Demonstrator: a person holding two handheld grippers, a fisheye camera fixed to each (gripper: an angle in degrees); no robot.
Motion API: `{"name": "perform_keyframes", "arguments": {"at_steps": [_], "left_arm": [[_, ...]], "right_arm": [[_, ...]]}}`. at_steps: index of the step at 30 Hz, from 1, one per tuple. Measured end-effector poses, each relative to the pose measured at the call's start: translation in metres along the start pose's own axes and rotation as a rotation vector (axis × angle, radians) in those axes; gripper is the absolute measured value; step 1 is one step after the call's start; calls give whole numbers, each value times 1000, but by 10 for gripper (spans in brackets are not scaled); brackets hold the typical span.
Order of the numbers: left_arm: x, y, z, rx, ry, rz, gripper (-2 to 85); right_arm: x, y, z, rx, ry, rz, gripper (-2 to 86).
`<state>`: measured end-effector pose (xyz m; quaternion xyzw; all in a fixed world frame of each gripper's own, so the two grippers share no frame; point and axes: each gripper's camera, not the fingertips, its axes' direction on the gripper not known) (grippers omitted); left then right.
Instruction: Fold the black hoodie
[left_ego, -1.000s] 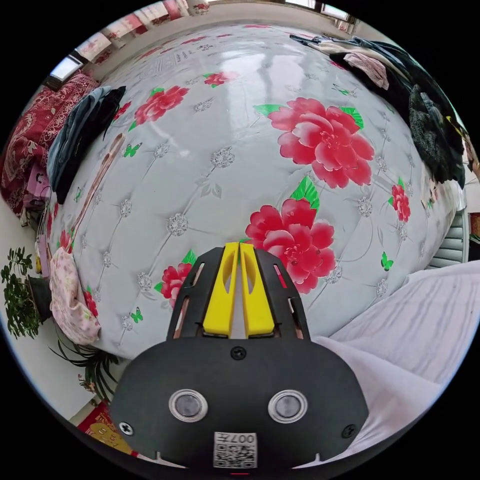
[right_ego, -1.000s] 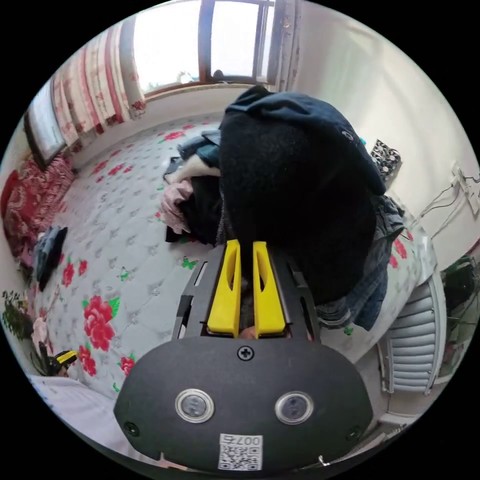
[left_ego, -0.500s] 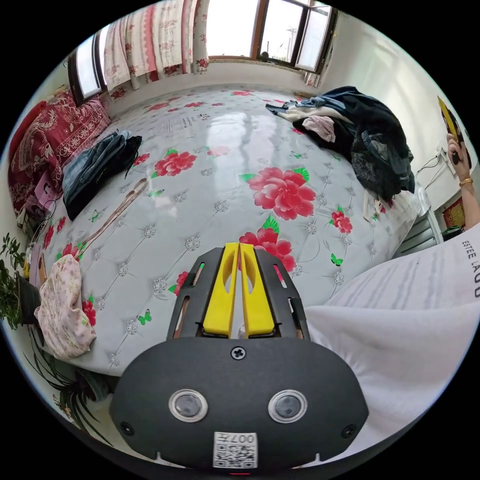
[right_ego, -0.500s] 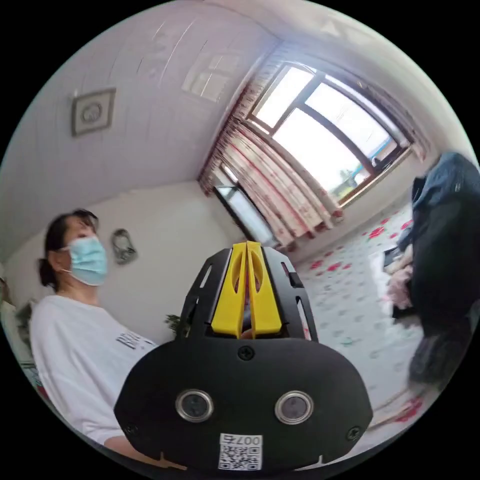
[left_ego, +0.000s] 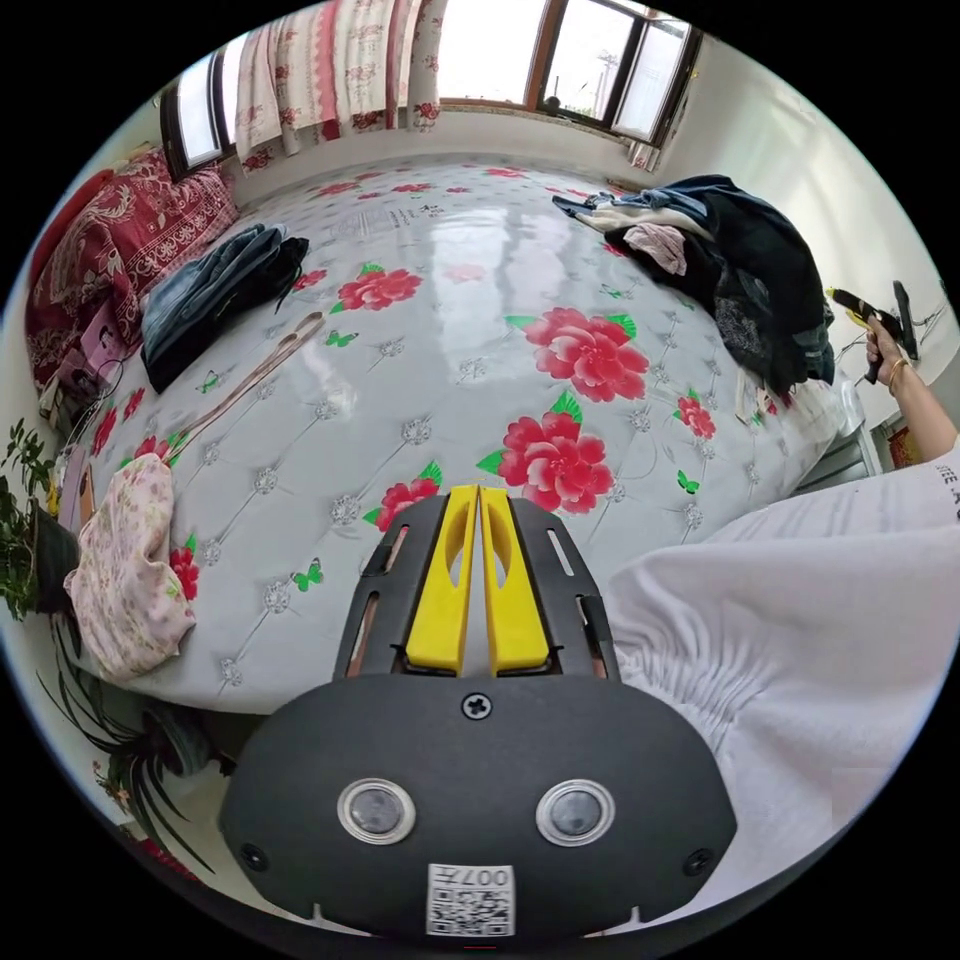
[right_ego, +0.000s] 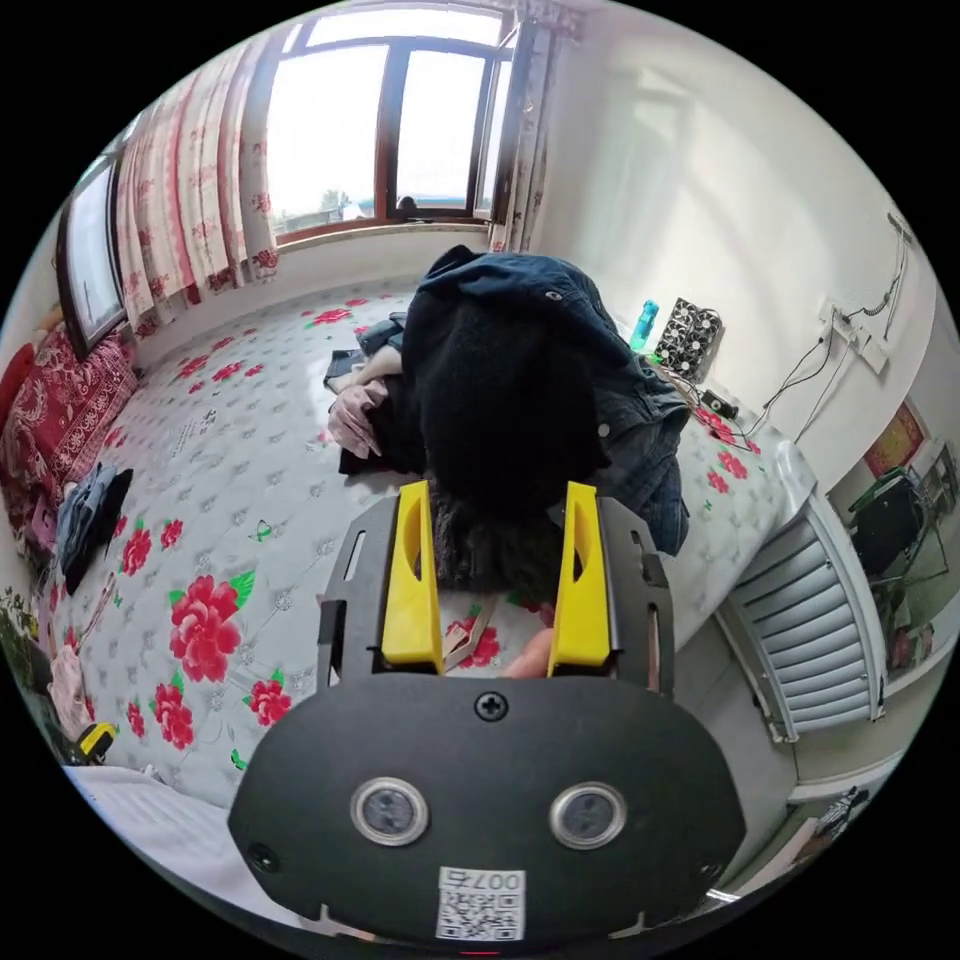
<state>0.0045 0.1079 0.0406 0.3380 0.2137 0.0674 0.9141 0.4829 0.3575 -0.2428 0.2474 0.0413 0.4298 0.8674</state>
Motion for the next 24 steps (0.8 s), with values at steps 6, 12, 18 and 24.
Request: {"name": "perform_keyframes", "arguments": {"at_steps": [6,12,18,24], "left_arm": [[11,-39,-12,-32,-27,-15,-10],[34,-77,-14,-64,-7,-34,-10],[46,-86,-24,-65,20,-80,-10],[53,-87,-42,-64,14,-67,-10]], "right_arm": [[41,-41,47,-24,85,43,163],[112,-92,100,-139,4,184,117],[160,-96,137,-159,-852,345,30],[209,-140,11,599,-1616,385,2]]}}
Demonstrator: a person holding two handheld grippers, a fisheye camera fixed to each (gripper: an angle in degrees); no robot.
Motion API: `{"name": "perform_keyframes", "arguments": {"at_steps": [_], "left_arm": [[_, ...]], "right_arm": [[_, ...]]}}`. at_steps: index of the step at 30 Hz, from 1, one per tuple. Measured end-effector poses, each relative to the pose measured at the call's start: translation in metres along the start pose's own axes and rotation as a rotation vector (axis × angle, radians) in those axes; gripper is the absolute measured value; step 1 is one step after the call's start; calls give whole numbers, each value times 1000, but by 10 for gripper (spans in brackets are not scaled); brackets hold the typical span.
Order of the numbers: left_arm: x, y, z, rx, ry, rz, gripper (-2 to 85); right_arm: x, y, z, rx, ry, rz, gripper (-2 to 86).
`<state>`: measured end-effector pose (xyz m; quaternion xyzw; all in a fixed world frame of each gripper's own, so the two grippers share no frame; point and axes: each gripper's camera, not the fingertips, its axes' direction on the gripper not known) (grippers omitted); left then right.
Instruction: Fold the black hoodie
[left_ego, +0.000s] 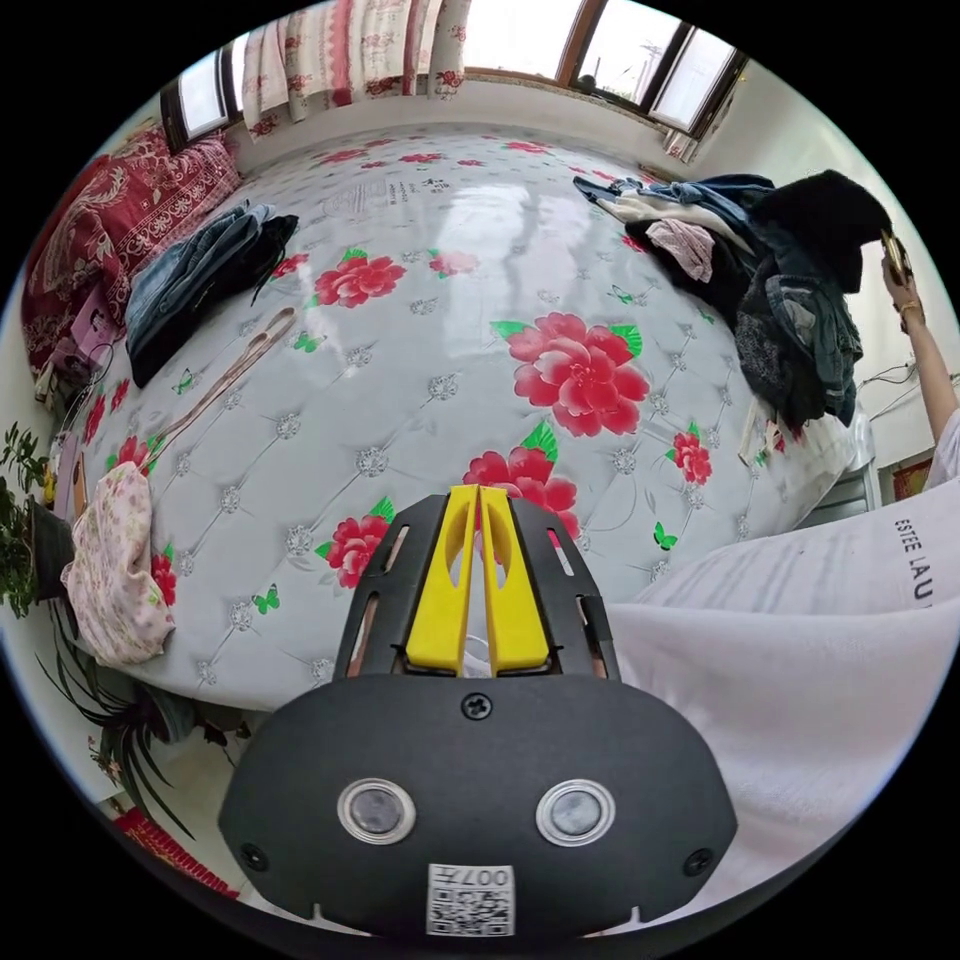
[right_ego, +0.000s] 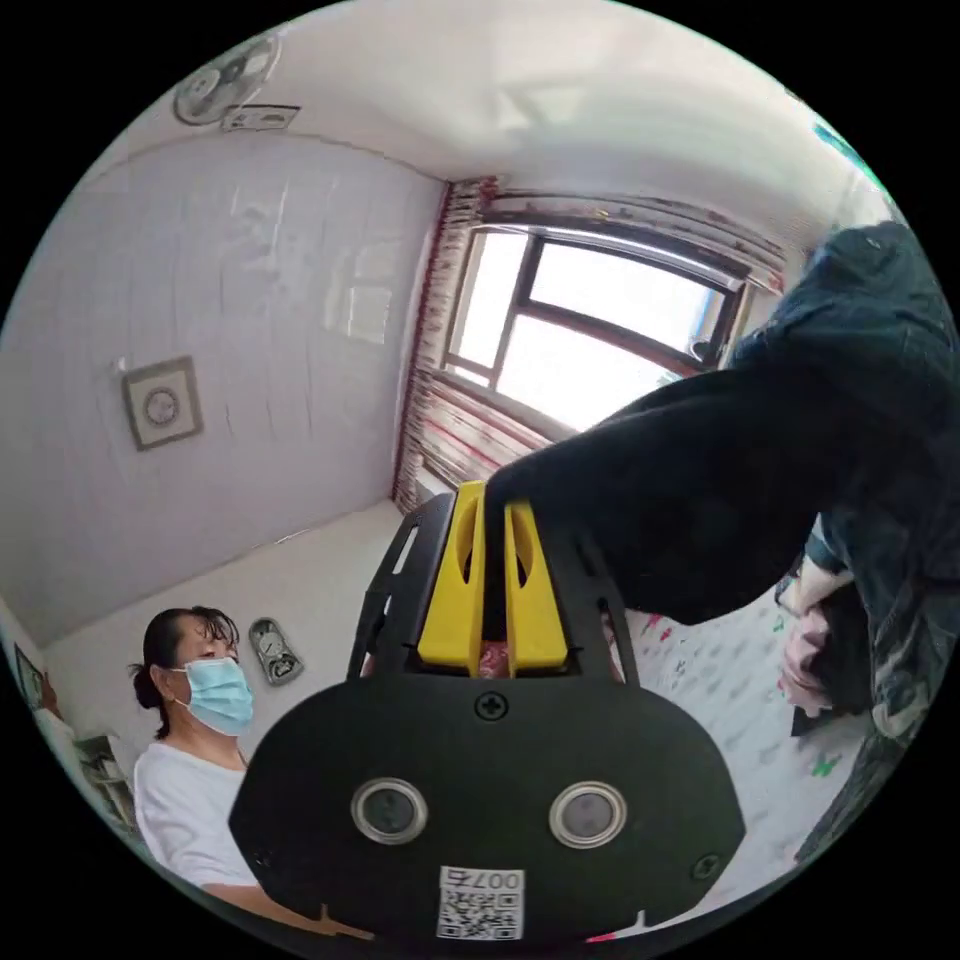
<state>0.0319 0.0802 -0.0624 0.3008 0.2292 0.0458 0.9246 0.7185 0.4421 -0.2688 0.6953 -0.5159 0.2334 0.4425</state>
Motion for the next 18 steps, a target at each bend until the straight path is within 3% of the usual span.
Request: {"name": "perform_keyframes", "arguments": {"at_steps": [3,5,7,10,13,18], "left_arm": [[0,3,-23,35,-9,7,-10],[-4,6,-38,60,-12,2,-10],[-11,10,-53,104,2,-21,-9],[-21,16,-84,208,100,-58,-7],[-18,19,-122,331,212,-3,2],[-13,34,-183,464,222,146,25]], "right_arm": [[-88,-51,28,-12,-64,-175,-2],[-171,-76,50,-1,-359,-399,-2],[-250,-77,67,-34,-461,-612,-2],[-366,-44,96,-116,-366,-871,-1],[-406,18,131,-202,-217,-858,1],[-337,144,194,-480,-81,-603,4]]}}
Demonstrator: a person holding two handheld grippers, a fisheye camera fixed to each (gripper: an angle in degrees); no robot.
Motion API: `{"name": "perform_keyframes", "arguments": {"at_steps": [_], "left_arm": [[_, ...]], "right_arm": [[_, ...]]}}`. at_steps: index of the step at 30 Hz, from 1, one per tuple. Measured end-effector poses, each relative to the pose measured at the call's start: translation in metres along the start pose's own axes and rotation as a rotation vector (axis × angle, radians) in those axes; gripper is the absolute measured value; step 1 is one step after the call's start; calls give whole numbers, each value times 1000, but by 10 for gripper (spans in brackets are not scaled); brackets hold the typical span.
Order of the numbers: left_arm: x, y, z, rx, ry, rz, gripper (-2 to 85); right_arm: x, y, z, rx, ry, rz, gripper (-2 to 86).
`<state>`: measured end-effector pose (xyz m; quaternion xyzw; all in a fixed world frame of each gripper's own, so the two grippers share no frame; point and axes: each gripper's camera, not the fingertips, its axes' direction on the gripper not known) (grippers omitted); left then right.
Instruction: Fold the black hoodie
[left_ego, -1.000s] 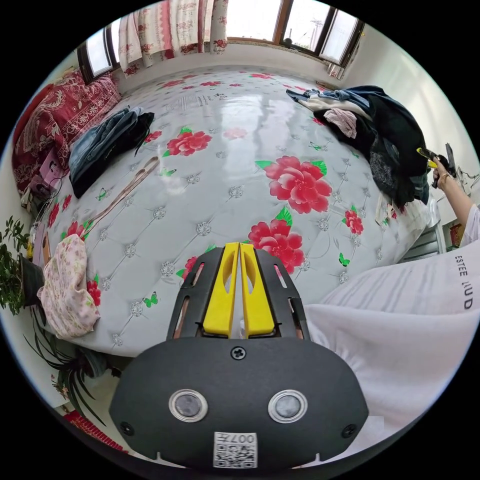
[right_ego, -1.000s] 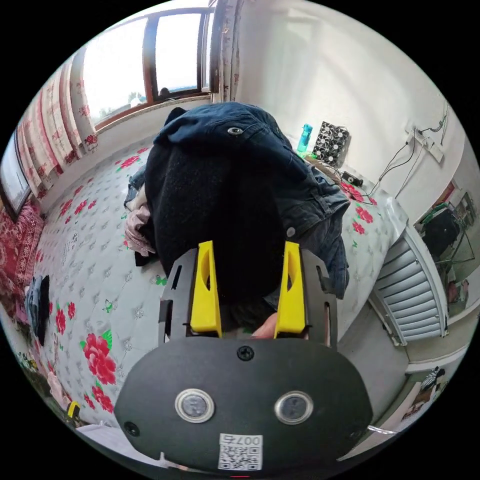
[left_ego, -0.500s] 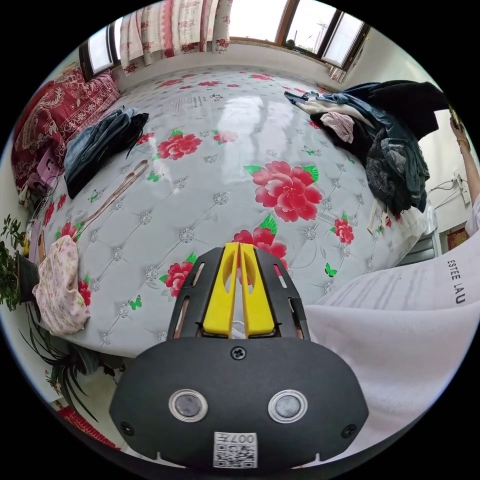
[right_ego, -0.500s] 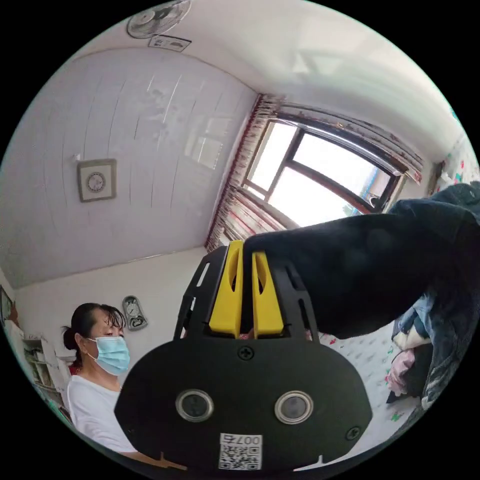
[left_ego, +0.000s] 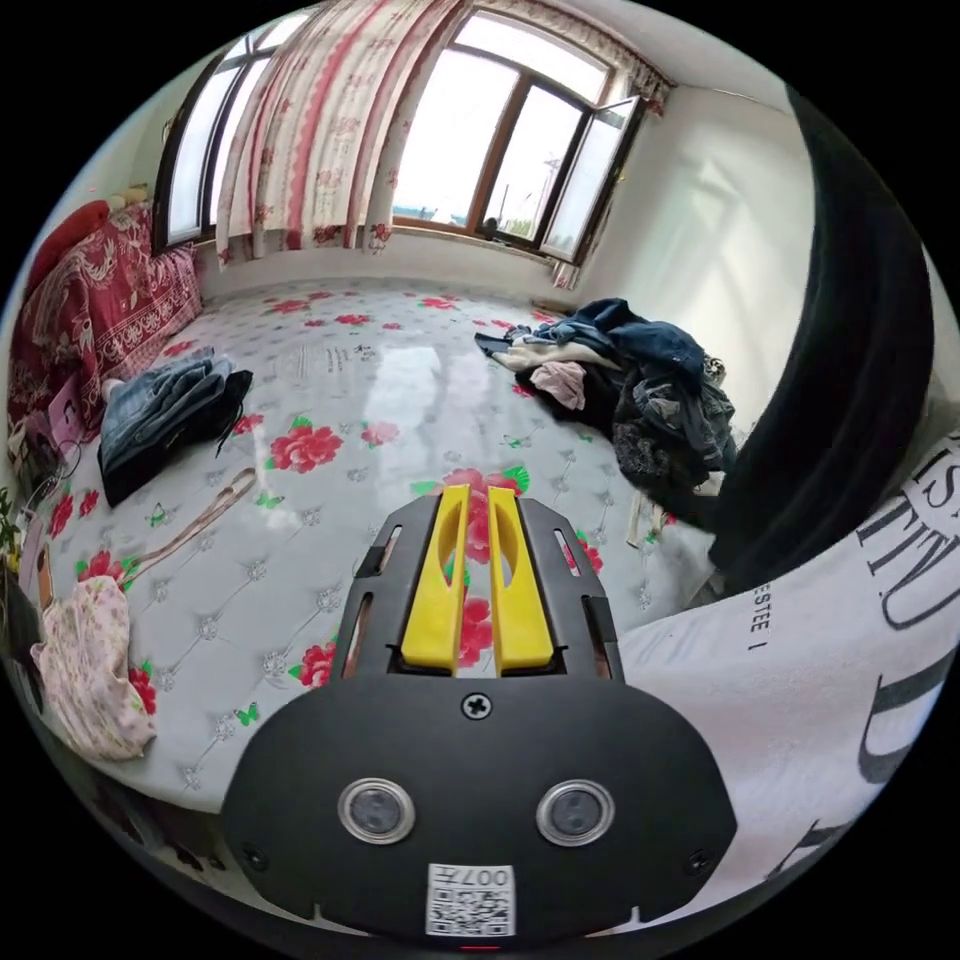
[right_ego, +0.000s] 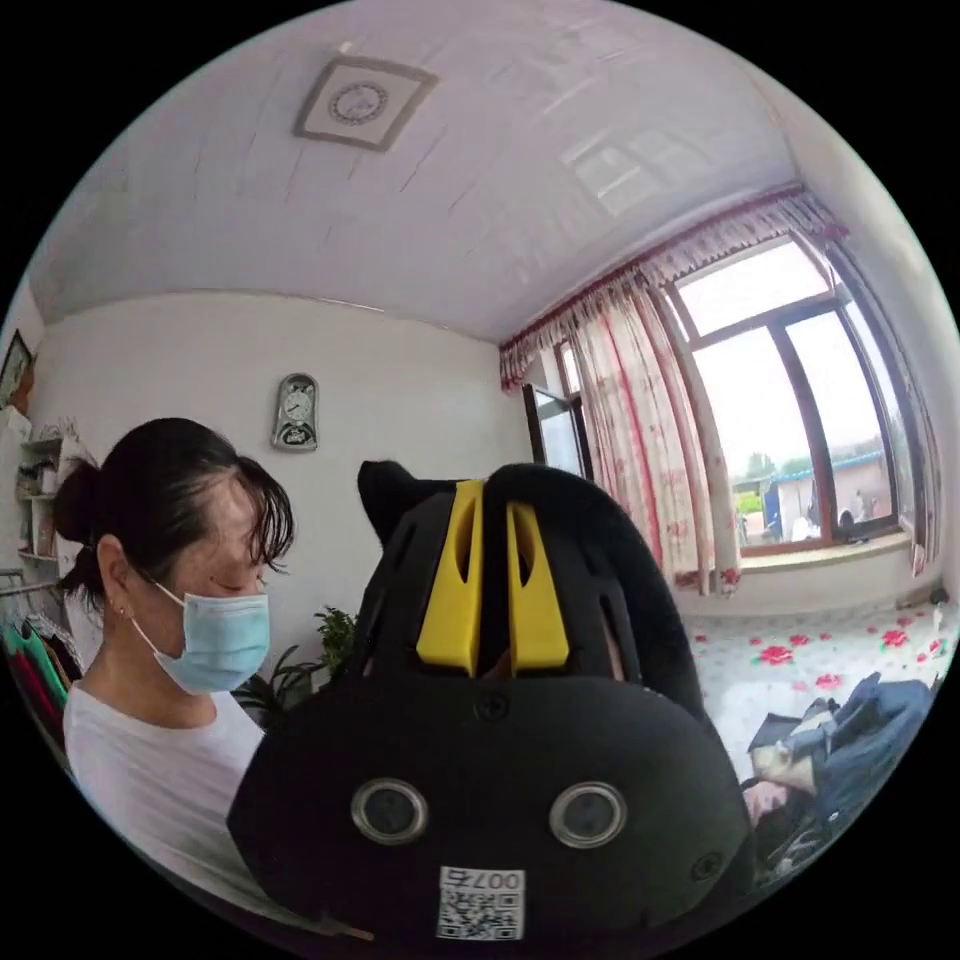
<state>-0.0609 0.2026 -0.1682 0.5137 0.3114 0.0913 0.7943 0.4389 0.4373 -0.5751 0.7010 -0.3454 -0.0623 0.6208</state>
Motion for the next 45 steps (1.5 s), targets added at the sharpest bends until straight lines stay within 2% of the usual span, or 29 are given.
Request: {"name": "perform_keyframes", "arguments": {"at_steps": [2,4,6,8,11,14,17,22,27,29,32,33,34,36,37,39,41,43,45], "left_arm": [[-10,4,-9,-4,1,-6,28],[-26,13,-13,-21,-9,-33,30],[-53,28,-18,-55,-37,-95,34],[-74,42,-20,-86,-65,-137,38],[-110,65,-11,-172,-88,-198,52],[-143,78,6,-244,-52,-274,66],[-165,73,32,-289,-25,-294,78],[-206,46,100,-395,-64,-304,92],[-257,33,192,-568,-18,-396,122],[-264,33,212,-613,-21,-425,126],[-259,22,219,-649,-58,-299,106],[-258,20,217,-639,-43,-241,64],[-260,19,214,-627,-42,-233,43],[-283,16,189,-573,-4,-305,17],[-292,14,176,-535,5,-338,13],[-338,10,88,-257,91,-524,1],[-372,12,25,-91,200,-627,-2],[-386,8,-28,3,190,-620,-2],[-390,-3,-82,37,59,-486,3]], "right_arm": [[39,76,60,-56,-47,201,9],[75,139,107,-135,30,328,17],[115,209,149,-298,140,466,27],[150,309,181,-543,261,655,46],[150,411,186,-785,319,716,75],[133,479,171,-936,349,744,87],[120,512,161,-1017,413,731,94],[127,515,167,-1066,580,610,103],[133,511,211,-1050,493,577,104],[128,528,252,-1108,404,544,100],[132,576,300,-1303,373,562,85],[135,586,305,-1340,392,571,79],[140,589,306,-1336,495,563,64],[153,575,297,-1295,510,617,42],[161,553,281,-1212,524,632,31],[166,508,245,-1059,622,596,21],[171,445,183,-872,778,583,15],[172,407,140,-773,846,592,12],[173,380,112,-717,878,590,11]]}}
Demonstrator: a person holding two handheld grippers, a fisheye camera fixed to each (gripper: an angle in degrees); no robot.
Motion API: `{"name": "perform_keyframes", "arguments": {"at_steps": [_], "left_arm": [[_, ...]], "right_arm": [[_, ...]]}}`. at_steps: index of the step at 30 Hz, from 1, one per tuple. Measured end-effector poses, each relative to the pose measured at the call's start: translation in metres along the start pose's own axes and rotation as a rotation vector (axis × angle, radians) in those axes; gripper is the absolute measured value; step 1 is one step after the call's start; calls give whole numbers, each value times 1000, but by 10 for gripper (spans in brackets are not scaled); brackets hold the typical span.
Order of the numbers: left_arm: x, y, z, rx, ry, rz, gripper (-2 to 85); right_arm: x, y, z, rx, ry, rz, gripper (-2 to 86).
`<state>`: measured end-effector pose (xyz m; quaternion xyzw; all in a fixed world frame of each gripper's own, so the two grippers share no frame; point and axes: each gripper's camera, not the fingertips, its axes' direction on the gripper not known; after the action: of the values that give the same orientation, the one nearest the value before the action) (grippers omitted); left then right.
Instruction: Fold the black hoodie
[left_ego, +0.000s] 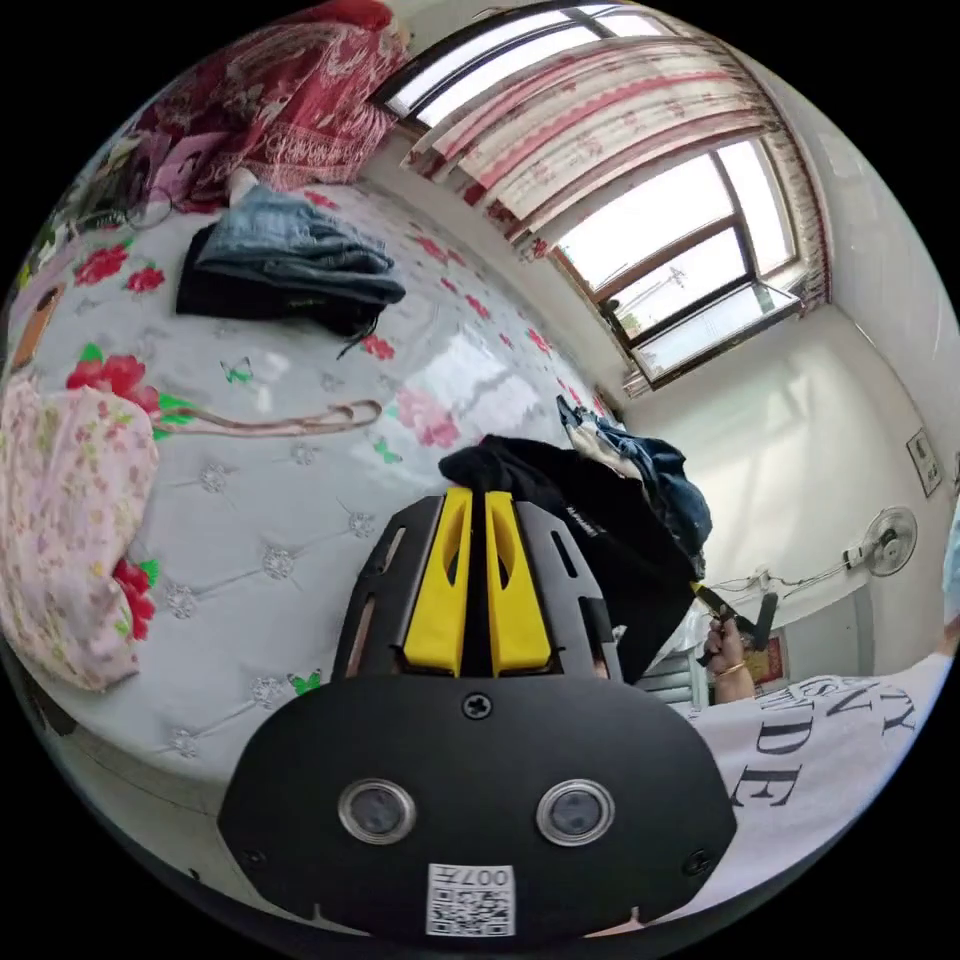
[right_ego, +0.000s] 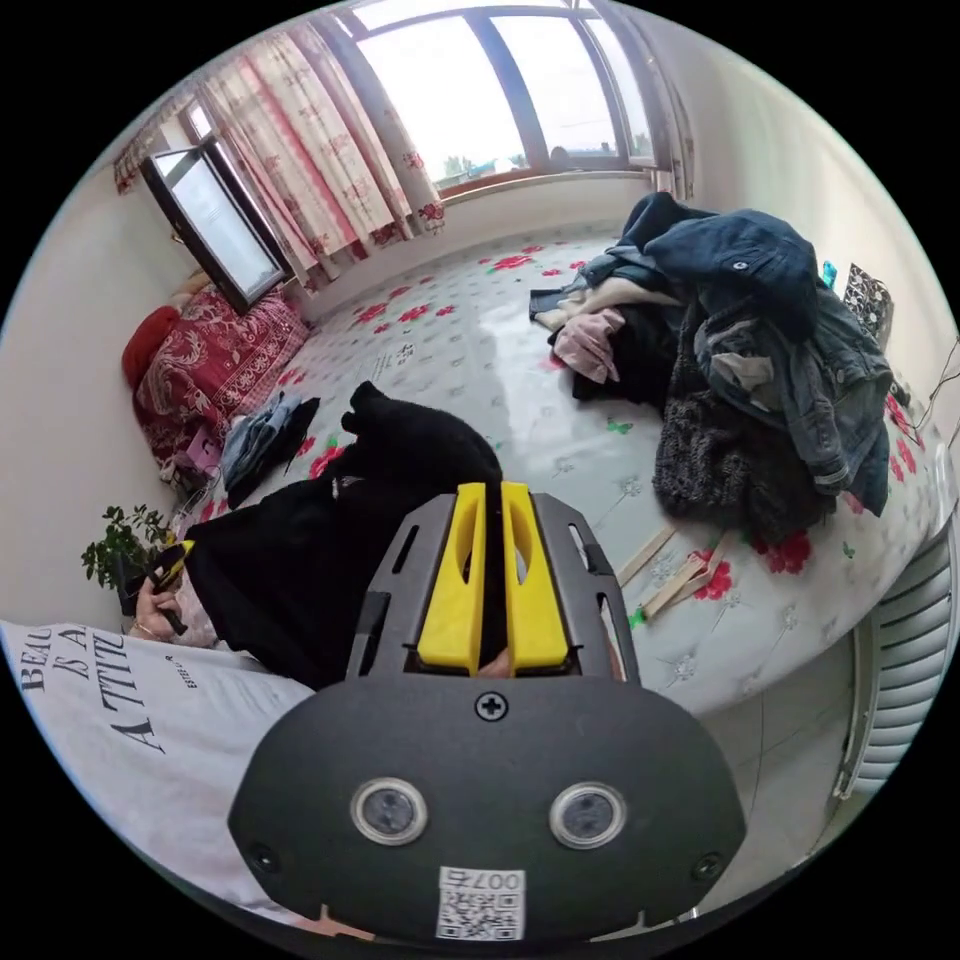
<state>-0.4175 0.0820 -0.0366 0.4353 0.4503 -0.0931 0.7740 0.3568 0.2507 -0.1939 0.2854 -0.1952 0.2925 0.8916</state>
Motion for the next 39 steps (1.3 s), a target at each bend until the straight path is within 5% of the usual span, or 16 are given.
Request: {"name": "perform_keyframes", "arguments": {"at_steps": [2,7,10,18,23,28,33,39], "left_arm": [[-8,-7,-14,-46,-94,81,14],[-72,3,0,-182,-405,-197,79],[-25,9,19,-130,-431,-32,72],[139,-13,258,-422,-112,446,110],[153,6,442,-762,-245,449,144],[157,15,455,-735,-196,580,76],[96,-71,333,-400,86,297,48],[54,-172,254,-121,-71,184,49]], "right_arm": [[9,-6,-17,54,37,-10,13],[37,-16,40,-107,64,169,40],[25,-15,62,-115,60,132,62],[-6,-54,144,-271,-13,-66,113],[22,-63,234,-504,14,-15,120],[38,-34,262,-604,-76,9,84],[38,-56,193,-326,-118,-40,57],[3,-148,144,-65,-61,-234,58]]}}
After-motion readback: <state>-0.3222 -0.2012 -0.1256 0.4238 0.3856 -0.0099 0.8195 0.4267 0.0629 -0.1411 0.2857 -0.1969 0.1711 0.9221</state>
